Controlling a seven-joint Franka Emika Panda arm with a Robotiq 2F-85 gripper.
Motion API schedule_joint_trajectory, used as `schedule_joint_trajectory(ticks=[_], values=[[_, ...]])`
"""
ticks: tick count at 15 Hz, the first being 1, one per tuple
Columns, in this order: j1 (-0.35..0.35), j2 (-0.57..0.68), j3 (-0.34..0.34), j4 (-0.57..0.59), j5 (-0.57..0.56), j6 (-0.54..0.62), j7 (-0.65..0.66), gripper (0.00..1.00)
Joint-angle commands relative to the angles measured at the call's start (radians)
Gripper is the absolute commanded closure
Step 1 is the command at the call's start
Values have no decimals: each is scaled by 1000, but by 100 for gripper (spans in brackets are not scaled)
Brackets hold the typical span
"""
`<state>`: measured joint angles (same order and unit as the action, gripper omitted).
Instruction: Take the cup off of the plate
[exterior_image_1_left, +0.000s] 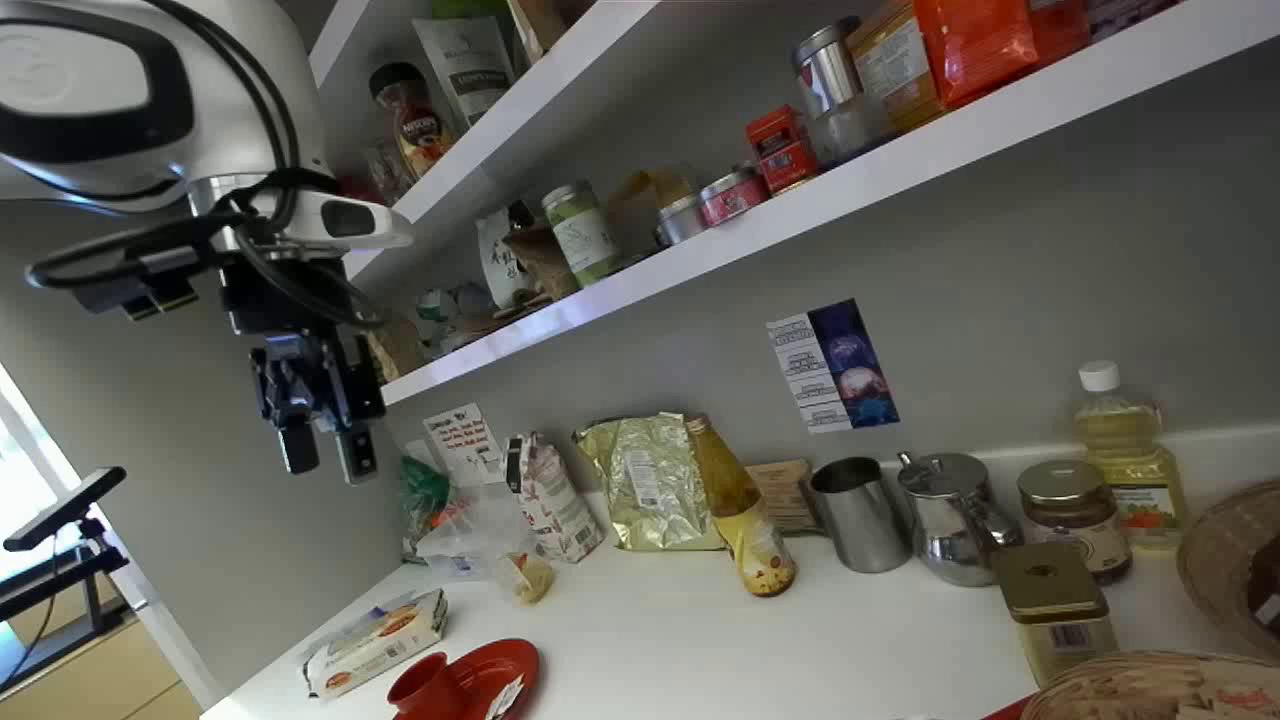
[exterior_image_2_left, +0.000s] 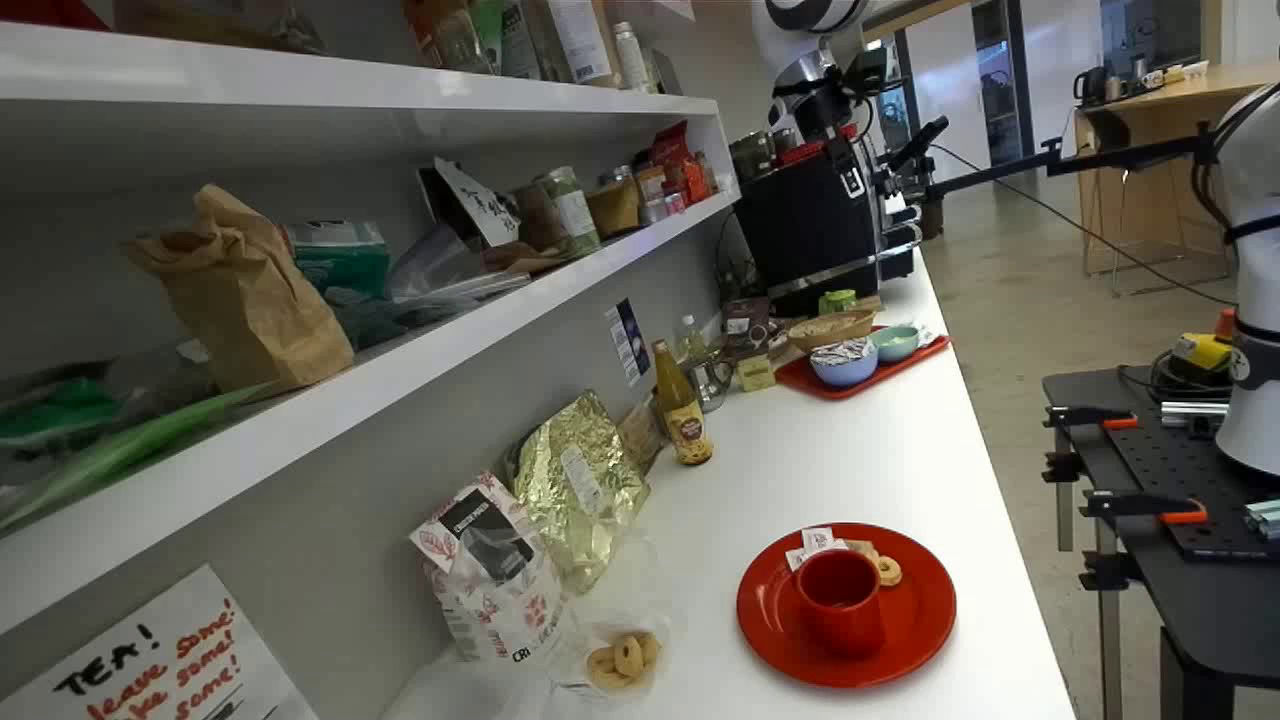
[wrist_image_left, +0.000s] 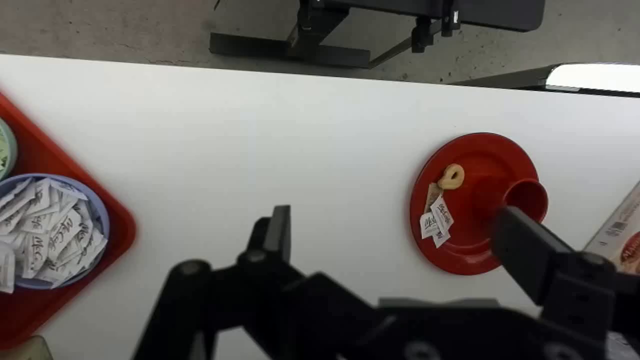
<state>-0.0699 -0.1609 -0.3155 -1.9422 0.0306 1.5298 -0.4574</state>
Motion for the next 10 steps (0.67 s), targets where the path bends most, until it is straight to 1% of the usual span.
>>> schedule_joint_trajectory(ticks=[1,3,4,5,10], values=[[-34,3,31,2,5,-2,-4,0],[-36,6,34,4,9,-2,2,0],[-40,10,42,7,15,3,25,0],[-45,3,43,1,4,-2,2,0],[-50,5,52,1,4,-1,9,0]])
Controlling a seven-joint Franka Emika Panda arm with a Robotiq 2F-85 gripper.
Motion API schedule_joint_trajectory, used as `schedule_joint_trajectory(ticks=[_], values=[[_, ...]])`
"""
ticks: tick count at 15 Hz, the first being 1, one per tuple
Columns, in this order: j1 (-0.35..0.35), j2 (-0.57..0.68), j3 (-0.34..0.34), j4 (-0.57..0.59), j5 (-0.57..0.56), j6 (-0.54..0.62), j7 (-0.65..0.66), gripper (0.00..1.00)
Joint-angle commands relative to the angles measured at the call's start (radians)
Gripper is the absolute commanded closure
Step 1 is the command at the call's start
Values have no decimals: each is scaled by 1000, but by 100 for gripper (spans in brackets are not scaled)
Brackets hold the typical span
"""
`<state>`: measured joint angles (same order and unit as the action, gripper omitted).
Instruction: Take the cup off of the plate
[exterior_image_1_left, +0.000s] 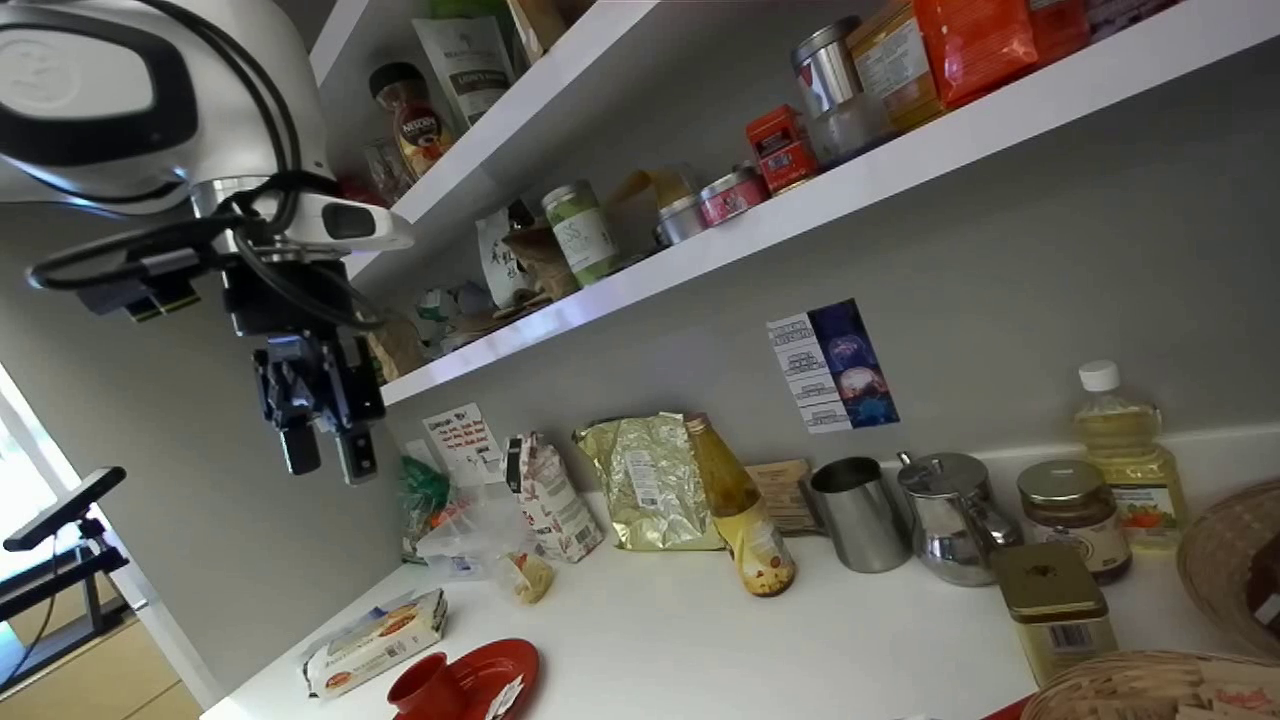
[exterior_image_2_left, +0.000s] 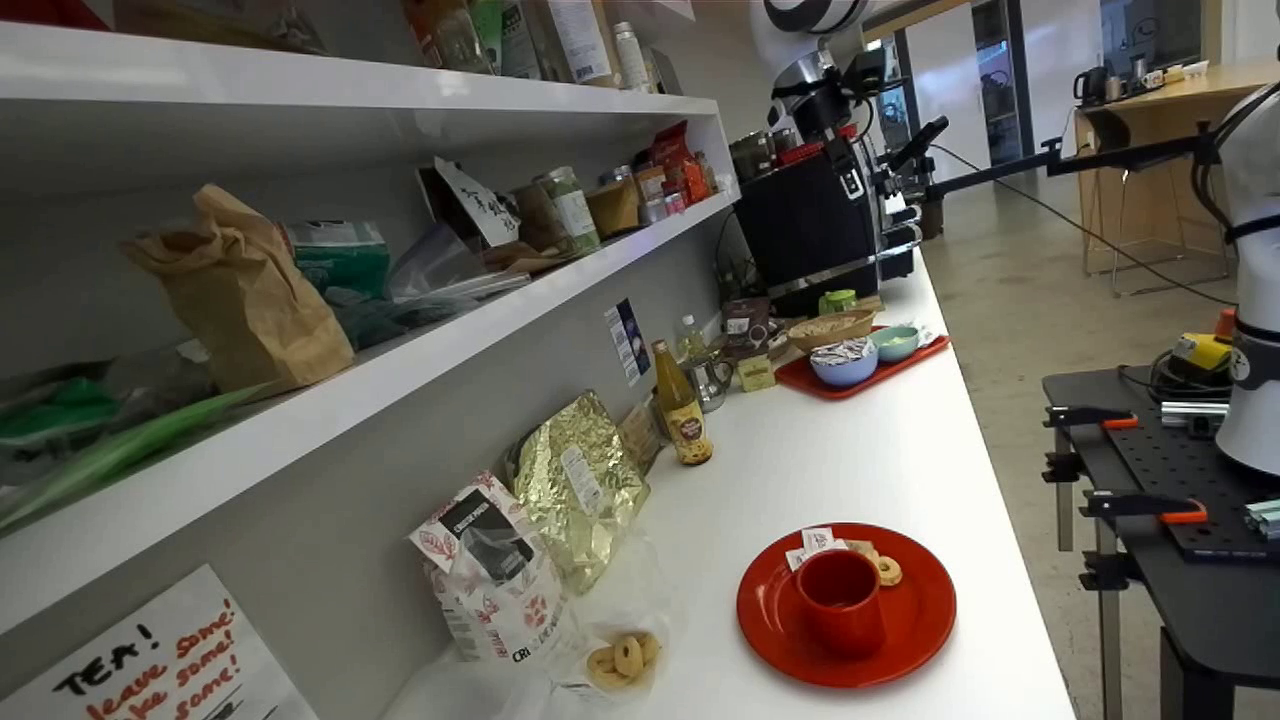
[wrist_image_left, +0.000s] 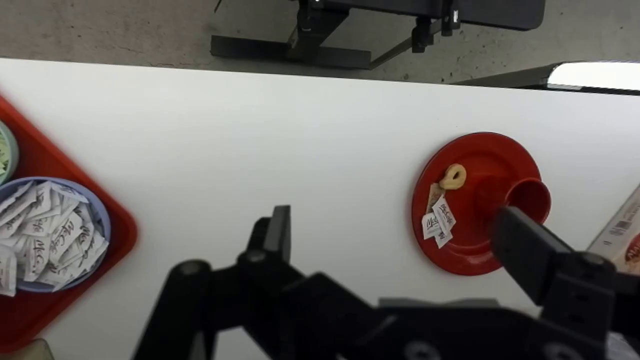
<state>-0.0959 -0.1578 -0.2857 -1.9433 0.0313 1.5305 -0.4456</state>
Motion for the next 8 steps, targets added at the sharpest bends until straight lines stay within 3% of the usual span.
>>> schedule_joint_trajectory(ticks=[1,8], values=[[-26,2,24,2,3,-2,-3,0],[6,9,99,2,16,5,69,0]])
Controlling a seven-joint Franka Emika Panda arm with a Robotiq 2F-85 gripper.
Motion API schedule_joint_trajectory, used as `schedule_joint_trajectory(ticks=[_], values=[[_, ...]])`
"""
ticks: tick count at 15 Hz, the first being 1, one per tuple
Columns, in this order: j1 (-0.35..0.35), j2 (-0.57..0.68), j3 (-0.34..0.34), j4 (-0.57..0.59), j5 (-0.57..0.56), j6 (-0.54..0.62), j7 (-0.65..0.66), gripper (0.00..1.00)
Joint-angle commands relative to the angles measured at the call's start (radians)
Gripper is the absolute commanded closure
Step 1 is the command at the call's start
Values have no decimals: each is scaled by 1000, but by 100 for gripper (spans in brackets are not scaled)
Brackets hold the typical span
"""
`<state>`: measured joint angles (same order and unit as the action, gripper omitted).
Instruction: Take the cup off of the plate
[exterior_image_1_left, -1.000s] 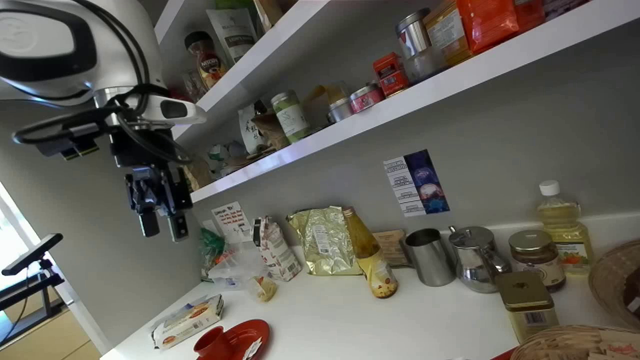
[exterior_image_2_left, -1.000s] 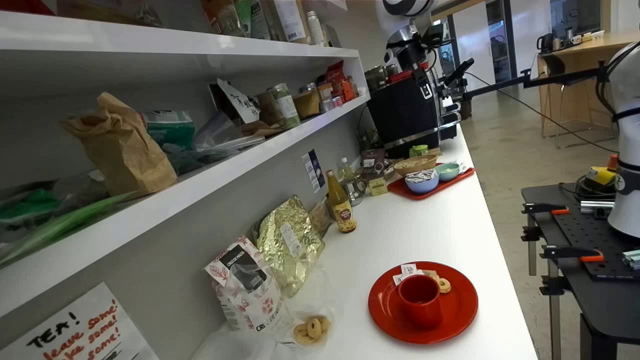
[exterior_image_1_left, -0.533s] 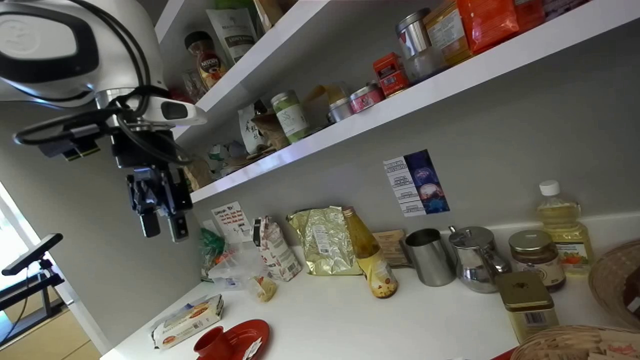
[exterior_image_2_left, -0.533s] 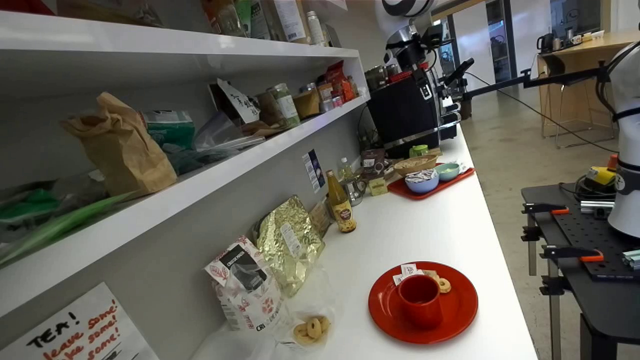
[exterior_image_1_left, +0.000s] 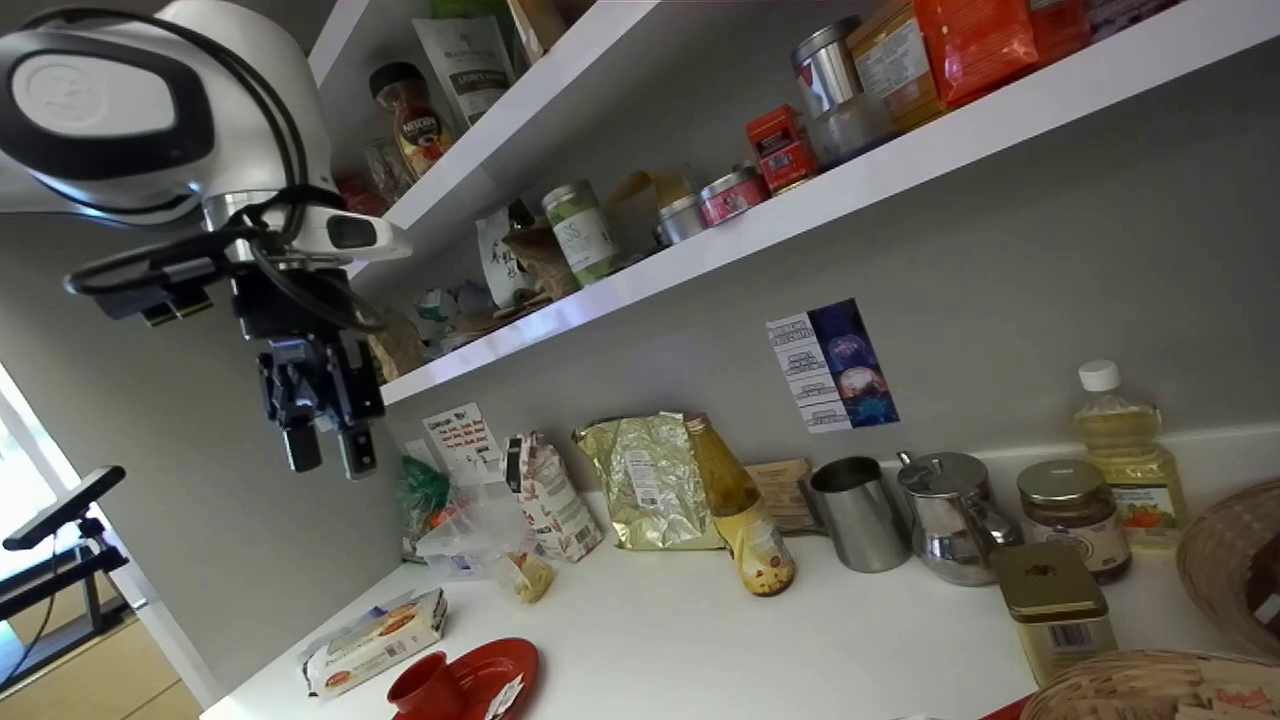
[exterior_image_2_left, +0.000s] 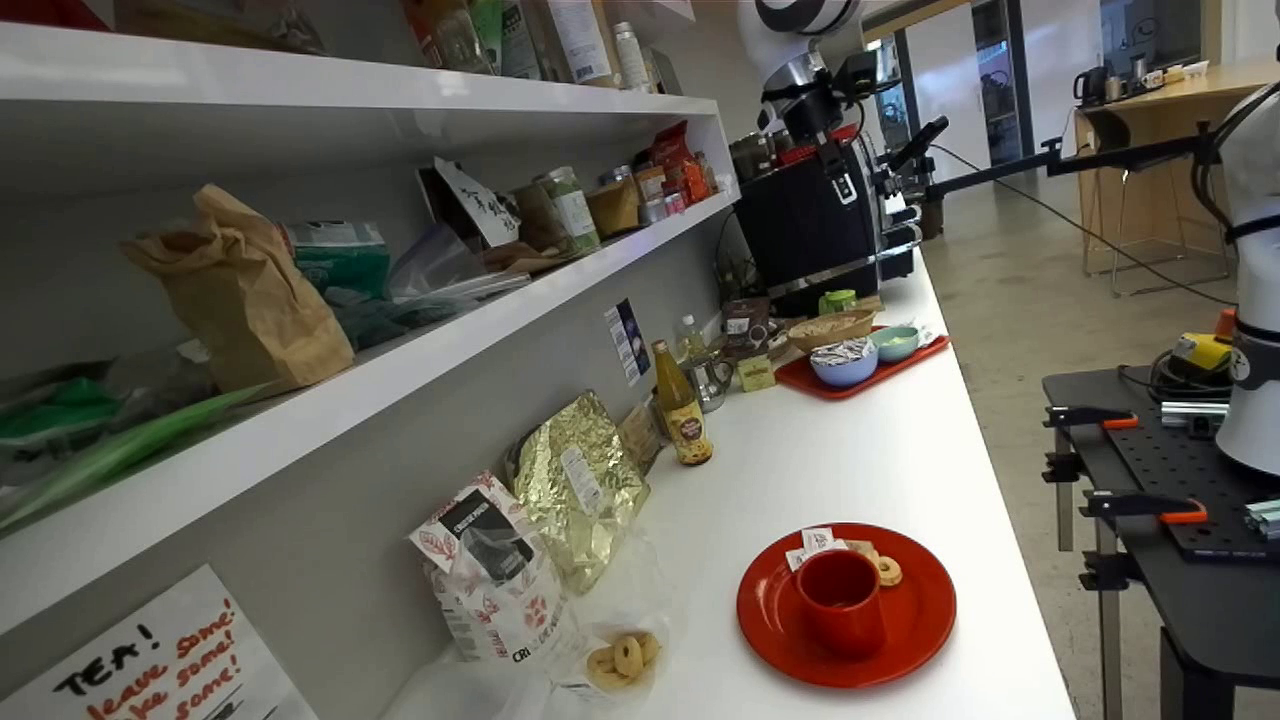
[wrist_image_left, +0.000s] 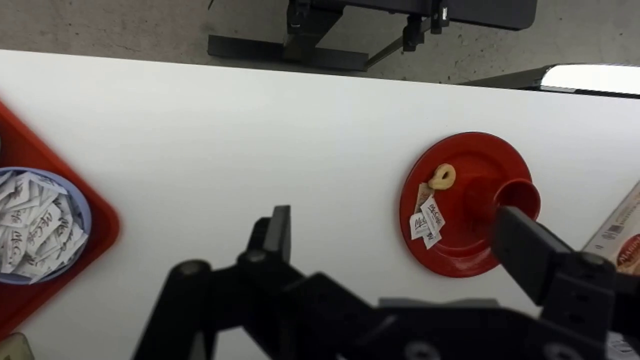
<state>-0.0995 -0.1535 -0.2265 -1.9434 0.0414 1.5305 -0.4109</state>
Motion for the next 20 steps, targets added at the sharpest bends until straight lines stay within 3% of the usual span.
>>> schedule_joint_trajectory(ticks=[1,7,13,20], values=[[14,5,54,0,2,7,37,0],[47,-3,128,-26,26,51,114,0],[52,-62,174,-133,8,379,342,0],[72,-45,254,-210,-138,552,497,0]])
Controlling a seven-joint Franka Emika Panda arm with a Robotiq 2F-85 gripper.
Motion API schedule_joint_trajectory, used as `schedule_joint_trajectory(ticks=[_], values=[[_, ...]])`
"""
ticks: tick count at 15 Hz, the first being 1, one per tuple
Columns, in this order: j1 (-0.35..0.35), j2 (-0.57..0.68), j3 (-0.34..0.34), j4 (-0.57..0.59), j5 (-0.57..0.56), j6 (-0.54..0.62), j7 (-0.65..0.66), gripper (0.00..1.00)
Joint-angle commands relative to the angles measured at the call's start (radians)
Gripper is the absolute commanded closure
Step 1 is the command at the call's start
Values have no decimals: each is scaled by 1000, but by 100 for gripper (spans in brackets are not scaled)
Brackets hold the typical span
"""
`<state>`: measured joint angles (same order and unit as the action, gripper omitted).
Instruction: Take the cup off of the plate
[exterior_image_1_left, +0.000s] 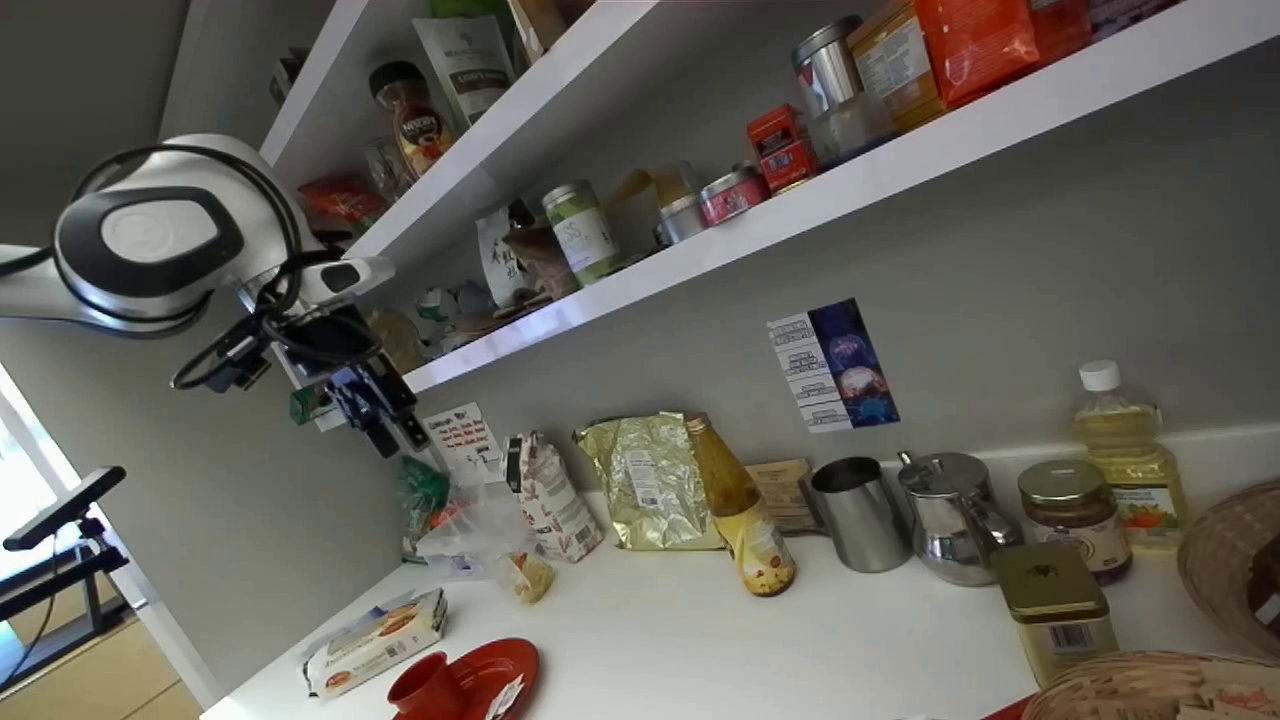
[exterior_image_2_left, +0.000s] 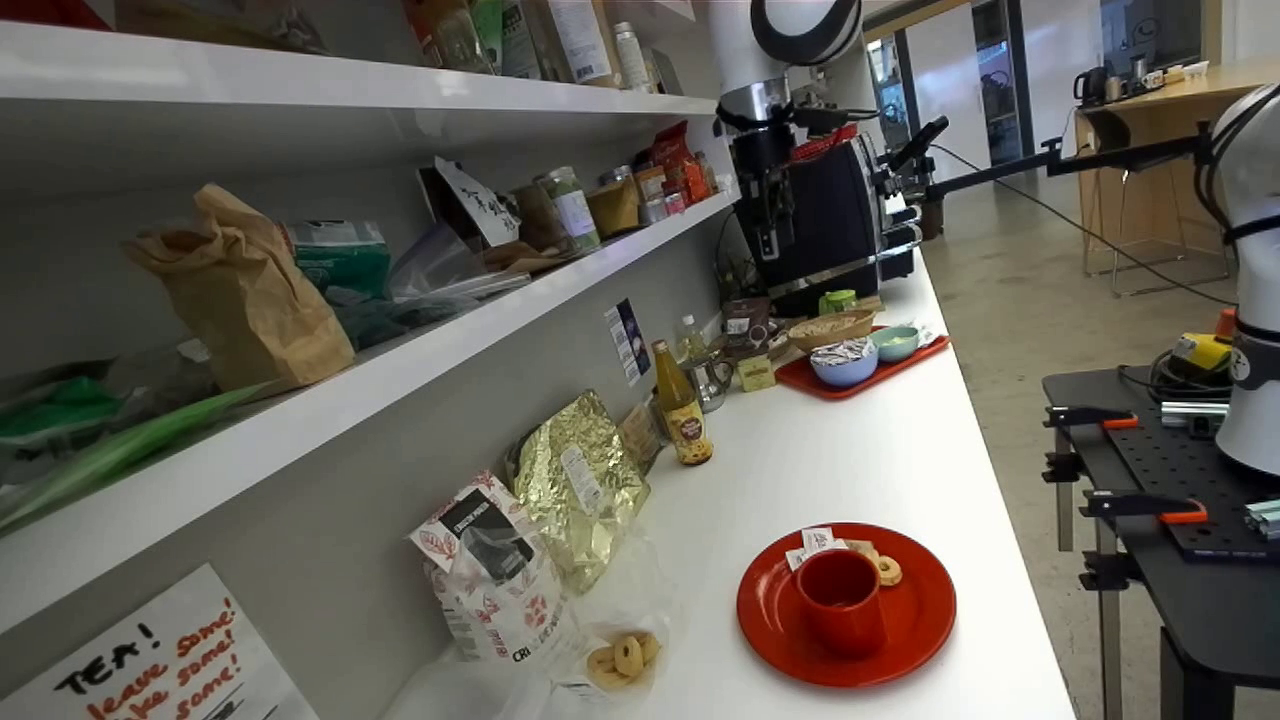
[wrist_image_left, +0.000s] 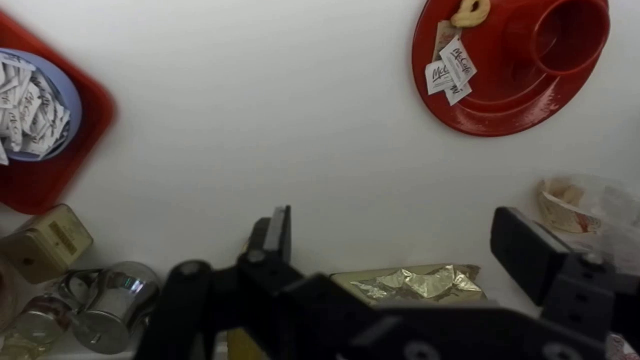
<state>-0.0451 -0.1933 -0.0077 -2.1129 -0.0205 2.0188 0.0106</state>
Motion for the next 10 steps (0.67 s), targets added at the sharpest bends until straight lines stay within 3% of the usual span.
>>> schedule_joint_trajectory(ticks=[1,5,10], values=[[23,2,49,-48,-105,78,98,0],[50,64,101,-42,-206,120,186,0],[69,165,105,88,-222,117,241,0]])
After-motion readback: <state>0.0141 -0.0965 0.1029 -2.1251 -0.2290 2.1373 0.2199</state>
